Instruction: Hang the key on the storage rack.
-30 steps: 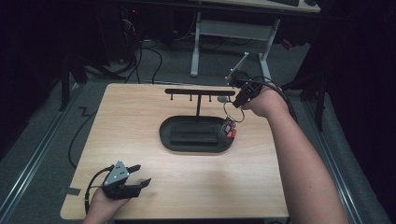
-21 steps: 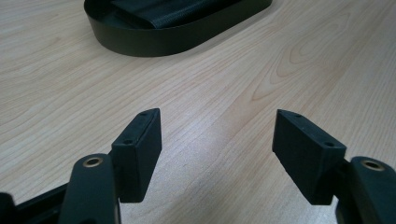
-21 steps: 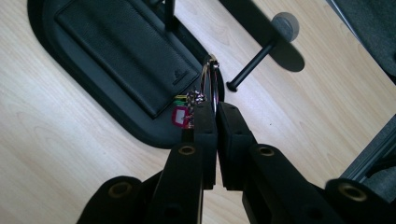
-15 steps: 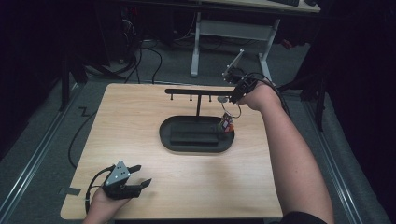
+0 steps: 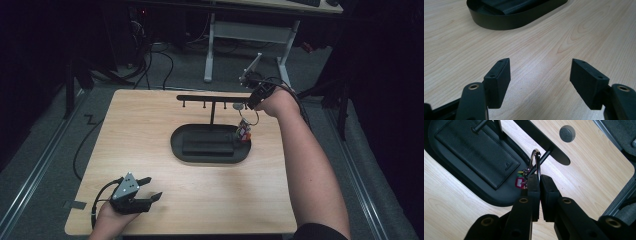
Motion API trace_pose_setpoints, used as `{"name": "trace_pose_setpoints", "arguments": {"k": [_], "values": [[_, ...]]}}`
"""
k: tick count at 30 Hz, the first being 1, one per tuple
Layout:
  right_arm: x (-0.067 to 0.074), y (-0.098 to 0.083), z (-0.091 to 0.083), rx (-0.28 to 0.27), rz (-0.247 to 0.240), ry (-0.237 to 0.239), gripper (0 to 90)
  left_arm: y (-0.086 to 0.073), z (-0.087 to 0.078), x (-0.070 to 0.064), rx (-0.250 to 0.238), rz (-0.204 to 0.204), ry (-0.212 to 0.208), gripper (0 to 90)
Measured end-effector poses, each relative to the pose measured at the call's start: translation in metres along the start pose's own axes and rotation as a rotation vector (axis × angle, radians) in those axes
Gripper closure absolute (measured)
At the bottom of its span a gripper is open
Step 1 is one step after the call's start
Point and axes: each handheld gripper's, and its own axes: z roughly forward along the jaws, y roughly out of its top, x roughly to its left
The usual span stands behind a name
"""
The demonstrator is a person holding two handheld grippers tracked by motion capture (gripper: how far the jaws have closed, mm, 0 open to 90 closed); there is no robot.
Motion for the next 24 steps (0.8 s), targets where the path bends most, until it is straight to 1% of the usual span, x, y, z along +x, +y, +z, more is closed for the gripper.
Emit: {"name": "trace_pose_setpoints", "arguments": {"k": [1, 3, 4, 6, 10, 11, 13, 14, 15, 16, 17, 18, 20, 21, 22, 24], "values": [[0.0, 0.0, 0.001, 0.001, -0.004, -0.001, 86.5, 0.0, 0.0, 0.0, 0.0, 0.0, 0.0, 33.6], [0.001, 0.001, -0.001, -0.025, -0.002, -0.003, 84.6, 0.0, 0.0, 0.0, 0.0, 0.002, 0.001, 33.6], [0.0, 0.001, -0.003, -0.04, 0.012, -0.001, 84.6, 0.0, 0.0, 0.0, 0.001, 0.001, 0.0, 33.6], [0.0, 0.001, -0.004, -0.046, 0.003, 0.002, 84.5, -0.001, 0.0, 0.0, 0.001, 0.002, 0.001, 33.6], [0.003, -0.001, -0.007, -0.047, 0.0, -0.006, 82.8, 0.0, 0.0, 0.0, 0.001, 0.001, 0.001, 33.6], [0.006, -0.004, -0.009, -0.057, 0.009, -0.01, 82.0, 0.0, 0.0, 0.0, 0.0, 0.002, 0.002, 33.6], [0.006, -0.005, -0.009, -0.063, 0.005, -0.009, 81.4, 0.0, 0.0, 0.0, 0.002, 0.002, 0.001, 33.6], [0.007, -0.007, -0.01, -0.064, 0.016, -0.009, 80.4, 0.0, 0.0, 0.0, 0.001, 0.003, 0.001, 33.6], [0.009, -0.009, -0.011, -0.068, 0.018, -0.011, 79.2, 0.0, 0.0, 0.0, 0.001, 0.003, 0.0, 33.6], [0.009, -0.011, -0.012, -0.073, 0.009, -0.016, 78.1, 0.0, 0.0, 0.0, 0.003, 0.005, 0.0, 33.6], [0.011, -0.014, -0.012, -0.075, 0.021, -0.018, 75.9, 0.0, 0.0, 0.0, 0.003, 0.005, 0.0, 33.6], [0.014, -0.021, -0.014, -0.084, 0.03, -0.025, 73.2, 0.0, 0.0, 0.0, 0.002, 0.005, 0.0, 33.5], [0.014, -0.023, -0.015, -0.092, 0.025, -0.023, 72.1, 0.001, 0.0, -0.001, 0.004, 0.008, 0.0, 33.5], [0.018, -0.032, -0.016, -0.108, 0.03, -0.03, 67.3, 0.001, 0.0, -0.001, 0.004, 0.009, 0.001, 33.5], [0.018, -0.032, -0.016, -0.108, 0.03, -0.03, 67.3, 0.001, 0.001, -0.001, 0.003, 0.01, 0.002, 33.5], [0.022, -0.041, -0.017, -0.125, 0.039, -0.043, 59.9, 0.002, 0.001, -0.002, 0.002, 0.015, 0.004, 33.4]]}}
